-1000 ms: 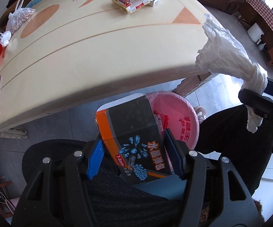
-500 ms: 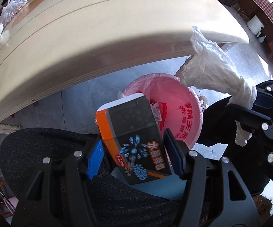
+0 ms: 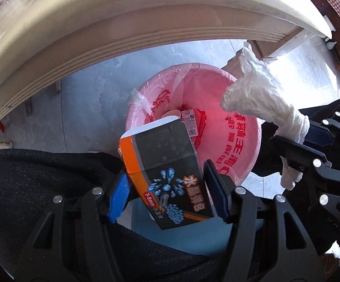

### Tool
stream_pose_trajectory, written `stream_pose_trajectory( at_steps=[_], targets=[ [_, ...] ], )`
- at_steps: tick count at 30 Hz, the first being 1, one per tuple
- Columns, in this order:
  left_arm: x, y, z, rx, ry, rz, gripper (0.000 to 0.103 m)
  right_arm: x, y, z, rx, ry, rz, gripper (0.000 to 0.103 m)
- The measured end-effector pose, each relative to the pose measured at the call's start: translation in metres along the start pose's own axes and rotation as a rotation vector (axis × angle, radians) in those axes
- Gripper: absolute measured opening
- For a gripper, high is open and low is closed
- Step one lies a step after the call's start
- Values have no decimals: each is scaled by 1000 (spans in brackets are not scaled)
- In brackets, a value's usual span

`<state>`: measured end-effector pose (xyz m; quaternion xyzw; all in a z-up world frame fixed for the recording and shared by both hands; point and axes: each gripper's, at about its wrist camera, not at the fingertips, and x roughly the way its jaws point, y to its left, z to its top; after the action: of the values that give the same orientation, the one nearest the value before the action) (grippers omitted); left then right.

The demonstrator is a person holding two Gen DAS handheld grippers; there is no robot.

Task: Collect trash
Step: 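Carry the black snack box and white tissue over the pink bin with both tools, then open both tools to drop the snack box and tissue into the bin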

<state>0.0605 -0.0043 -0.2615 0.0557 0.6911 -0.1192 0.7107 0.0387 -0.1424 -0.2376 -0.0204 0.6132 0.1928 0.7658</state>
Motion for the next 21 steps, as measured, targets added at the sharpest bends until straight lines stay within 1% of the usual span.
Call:
stream_pose_trajectory(
  at_steps=[10, 16, 21],
  targets=[
    [43, 7, 12, -85, 81, -92, 60, 57, -27, 1, 92, 76, 1, 25],
    [67, 10, 19, -125, 141, -100, 60, 81, -32, 0, 128, 111, 5, 25],
    [82, 10, 25, -157, 170, -102, 60, 92, -34, -1, 132, 146, -4, 26]
  ],
)
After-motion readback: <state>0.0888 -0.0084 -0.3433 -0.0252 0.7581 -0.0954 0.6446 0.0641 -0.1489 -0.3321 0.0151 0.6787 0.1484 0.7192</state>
